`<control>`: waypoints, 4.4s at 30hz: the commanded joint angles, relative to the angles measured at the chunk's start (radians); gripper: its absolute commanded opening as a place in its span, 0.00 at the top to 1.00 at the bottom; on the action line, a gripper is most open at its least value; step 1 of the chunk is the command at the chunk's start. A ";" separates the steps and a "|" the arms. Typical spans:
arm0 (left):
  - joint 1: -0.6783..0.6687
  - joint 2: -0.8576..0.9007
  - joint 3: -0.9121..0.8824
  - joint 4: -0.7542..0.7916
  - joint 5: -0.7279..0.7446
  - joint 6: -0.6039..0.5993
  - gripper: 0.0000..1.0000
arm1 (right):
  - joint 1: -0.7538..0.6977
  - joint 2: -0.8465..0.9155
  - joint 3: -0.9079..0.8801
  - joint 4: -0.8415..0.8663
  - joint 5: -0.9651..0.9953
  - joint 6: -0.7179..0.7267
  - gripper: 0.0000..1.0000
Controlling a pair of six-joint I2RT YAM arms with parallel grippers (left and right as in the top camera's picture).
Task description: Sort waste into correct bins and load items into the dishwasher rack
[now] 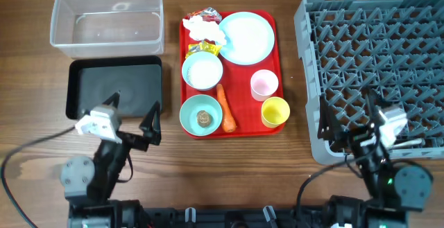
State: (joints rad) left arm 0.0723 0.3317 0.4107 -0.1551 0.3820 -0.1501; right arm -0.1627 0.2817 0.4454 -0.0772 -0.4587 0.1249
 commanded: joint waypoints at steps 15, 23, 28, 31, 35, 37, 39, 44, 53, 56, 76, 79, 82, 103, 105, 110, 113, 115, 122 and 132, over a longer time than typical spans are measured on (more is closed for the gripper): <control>-0.005 0.719 0.760 -0.500 0.058 -0.008 0.00 | 0.005 0.738 0.798 -0.650 -0.108 -0.191 0.00; -0.251 1.044 0.959 -0.644 -0.116 0.042 0.00 | 0.005 0.978 0.935 -0.876 -0.058 -0.258 0.01; -0.384 1.176 0.959 -0.645 -0.144 0.041 0.00 | 0.005 1.047 0.935 -0.900 -0.026 -0.296 0.00; -0.418 1.256 0.958 -0.625 -0.121 0.017 0.00 | 0.005 1.059 0.935 -0.874 -0.013 -0.298 0.00; -0.447 1.316 0.958 -0.601 -0.074 -0.019 0.00 | 0.005 1.059 0.935 -0.881 -0.013 -0.306 0.00; -0.454 1.335 0.958 -0.562 -0.077 -0.019 0.00 | 0.005 1.059 0.935 -0.882 -0.013 -0.309 0.00; -0.457 1.353 0.958 -0.521 -0.107 -0.019 0.01 | 0.005 1.059 0.935 -0.881 -0.012 -0.309 0.00; -0.483 1.430 0.958 -0.451 -0.221 -0.020 0.25 | 0.005 1.059 0.935 -0.881 -0.012 -0.308 0.05; -0.585 1.576 0.958 -0.366 -0.401 -0.100 0.42 | 0.005 1.059 0.934 -0.885 -0.012 -0.306 0.08; -0.587 1.601 0.958 -0.344 -0.402 -0.106 0.50 | 0.005 1.063 0.933 -0.885 -0.010 -0.307 0.09; -0.587 1.699 0.956 -0.281 -0.429 -0.121 0.86 | 0.005 1.071 0.914 -0.893 0.041 -0.307 0.11; -0.587 1.699 0.956 -0.281 -0.429 -0.121 0.87 | 0.005 1.071 0.914 -0.892 0.043 -0.308 0.11; -0.587 1.699 0.956 -0.279 -0.429 -0.121 0.95 | 0.005 1.071 0.914 -0.892 0.045 -0.308 0.11; -0.563 1.241 0.961 -0.596 -0.425 -0.247 0.96 | 0.005 1.071 0.914 -0.877 0.045 -0.308 0.11; -0.528 1.204 0.961 -0.673 -0.414 -0.256 0.96 | 0.005 1.071 0.914 -0.877 0.045 -0.307 0.11; -0.356 1.191 0.952 -0.815 -0.290 -0.223 0.96 | 0.005 1.071 0.914 -0.877 0.044 -0.306 0.11; -0.242 1.195 0.949 -0.823 -0.151 -0.133 0.96 | 0.005 1.071 0.914 -0.877 0.044 -0.306 0.11; -0.159 1.202 0.949 -0.823 -0.040 -0.079 0.96 | 0.005 1.071 0.914 -0.877 0.044 -0.306 0.11; 0.037 1.262 0.944 -0.851 0.262 0.034 0.96 | 0.005 1.071 0.914 -0.885 0.045 -0.307 0.11; 0.190 1.522 0.944 -0.848 0.648 0.226 0.96 | 0.005 1.071 0.914 -0.884 0.045 -0.309 0.11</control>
State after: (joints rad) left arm 0.2142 1.7592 1.3609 -1.0061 0.8425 -0.0177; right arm -0.1623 1.3418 1.3590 -0.9619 -0.4210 -0.1665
